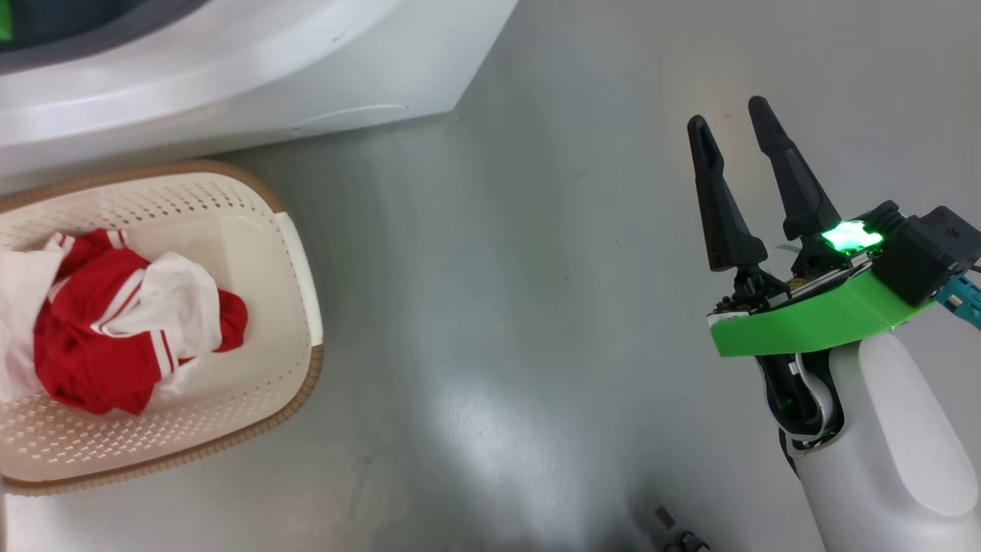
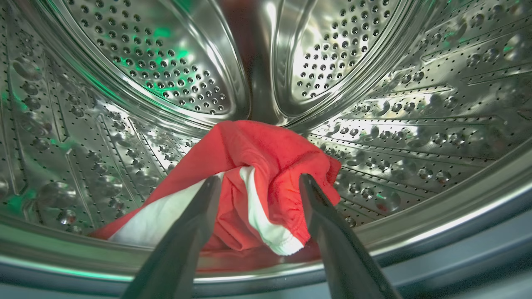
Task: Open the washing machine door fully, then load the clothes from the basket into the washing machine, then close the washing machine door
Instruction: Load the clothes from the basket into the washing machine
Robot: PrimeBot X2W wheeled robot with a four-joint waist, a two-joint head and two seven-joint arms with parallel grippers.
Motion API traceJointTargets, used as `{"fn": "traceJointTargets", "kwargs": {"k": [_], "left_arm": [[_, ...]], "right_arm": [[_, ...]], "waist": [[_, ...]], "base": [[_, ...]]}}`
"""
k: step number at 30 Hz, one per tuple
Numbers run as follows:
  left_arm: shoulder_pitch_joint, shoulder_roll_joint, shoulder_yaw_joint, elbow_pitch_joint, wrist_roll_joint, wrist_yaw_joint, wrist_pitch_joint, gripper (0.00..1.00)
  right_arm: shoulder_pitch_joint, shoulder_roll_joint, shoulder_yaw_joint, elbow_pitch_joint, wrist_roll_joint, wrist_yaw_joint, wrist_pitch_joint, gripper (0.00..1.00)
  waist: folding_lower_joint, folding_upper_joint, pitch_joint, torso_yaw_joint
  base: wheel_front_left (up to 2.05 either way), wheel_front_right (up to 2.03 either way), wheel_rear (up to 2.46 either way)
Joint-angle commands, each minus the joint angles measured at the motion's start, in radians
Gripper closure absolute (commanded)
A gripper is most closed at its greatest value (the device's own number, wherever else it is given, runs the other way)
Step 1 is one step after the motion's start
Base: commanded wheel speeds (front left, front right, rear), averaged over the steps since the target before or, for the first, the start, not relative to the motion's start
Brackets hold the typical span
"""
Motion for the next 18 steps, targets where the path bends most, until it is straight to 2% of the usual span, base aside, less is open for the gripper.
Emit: {"fn": "traceJointTargets", "kwargs": {"k": [1, 11, 18], "left_arm": [[0.016, 0.038, 0.003, -0.021, -0.009, -0.006, -0.010, 0.00], [0.123, 0.030, 0.000, -0.081, -0.034, -0.009, -0.055, 0.00], [0.226, 0.030, 0.019, -0.200, -0.037, -0.009, -0.056, 0.00]], "right_arm": [[0.032, -0.005, 0.017, -0.019, 0.002, 0.002, -0.005, 0.00], [0.042, -0.026, 0.022, -0.010, 0.006, 0.002, -0.005, 0.00], [0.050, -0.033, 0.023, -0.003, 0.008, 0.002, -0.005, 0.00]], "waist": [[0.0000, 0.0000, -0.015, 0.010], [0.0000, 0.0000, -0.065, 0.044], [0.0000, 0.0000, -0.103, 0.061]], "base": [[0.00, 0.00, 0.00], [0.00, 0.00, 0.00], [0.00, 0.00, 0.00]]}}
